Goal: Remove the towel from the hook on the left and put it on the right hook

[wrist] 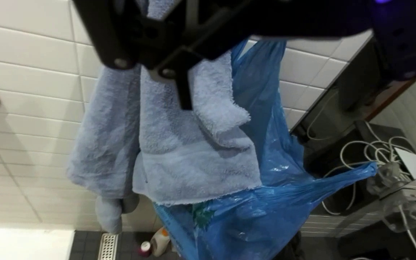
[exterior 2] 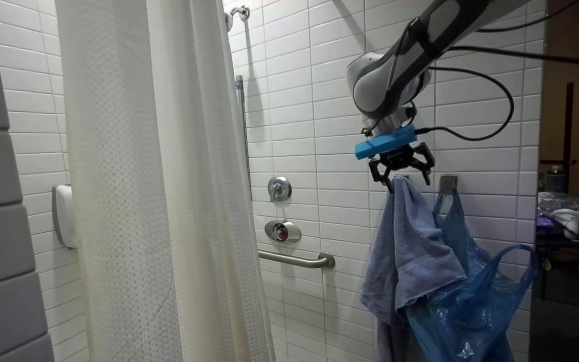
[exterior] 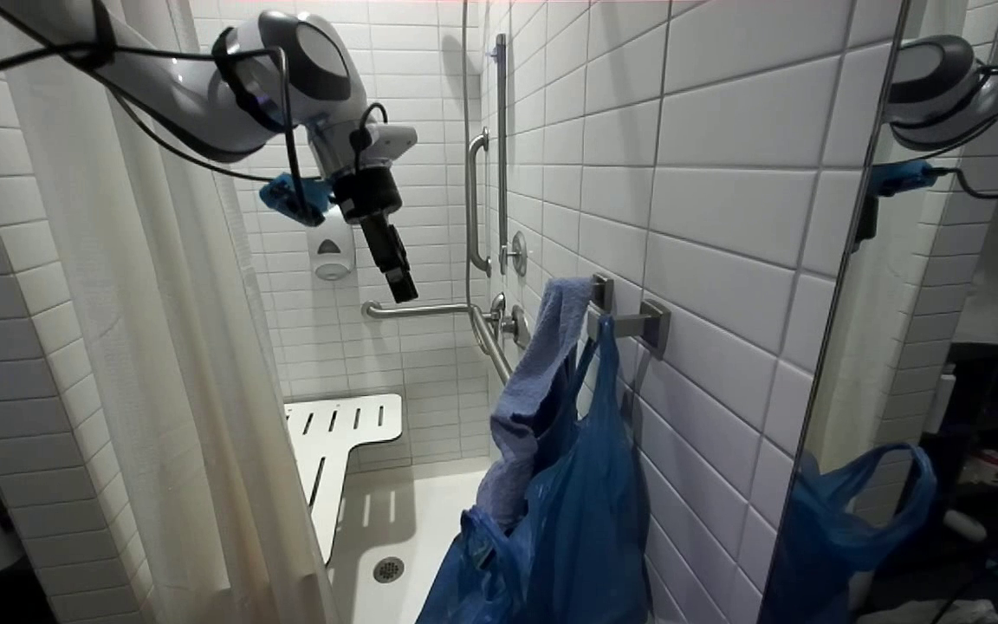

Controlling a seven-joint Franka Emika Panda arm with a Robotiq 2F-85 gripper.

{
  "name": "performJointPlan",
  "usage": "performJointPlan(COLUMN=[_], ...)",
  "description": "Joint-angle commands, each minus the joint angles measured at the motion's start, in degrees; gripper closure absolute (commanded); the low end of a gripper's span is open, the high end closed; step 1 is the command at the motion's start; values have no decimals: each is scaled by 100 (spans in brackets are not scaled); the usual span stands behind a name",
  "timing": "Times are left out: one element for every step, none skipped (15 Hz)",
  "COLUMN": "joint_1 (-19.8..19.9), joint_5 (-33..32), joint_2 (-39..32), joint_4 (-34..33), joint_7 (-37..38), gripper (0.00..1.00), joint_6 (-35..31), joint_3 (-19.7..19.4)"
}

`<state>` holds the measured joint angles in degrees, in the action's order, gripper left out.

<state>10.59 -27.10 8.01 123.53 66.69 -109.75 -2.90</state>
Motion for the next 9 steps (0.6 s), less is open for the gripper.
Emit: performJointPlan(joint_1=[-8, -24, -33, -35, -33, -24, -19, -8, -2], joint_5=[-411, -424, -413, -378, -333, -251, -217, -181, -167], joint_2=[-478, -579, -662, -752, -812, -887, -939, -989, -1029], joint_4=[-235, -281, -325, -395, -444, -520, -577, -630, -675], joint_7=[632, 707, 737, 739, 717, 646, 620, 596, 584], gripper=[0, 0, 0, 0, 0, 0, 0, 0, 0], joint_6=[308, 372, 429, 467, 496, 529, 554, 560, 578], joint_3=[-63, -112, -170, -227, -287, -354, -411, -472, -526])
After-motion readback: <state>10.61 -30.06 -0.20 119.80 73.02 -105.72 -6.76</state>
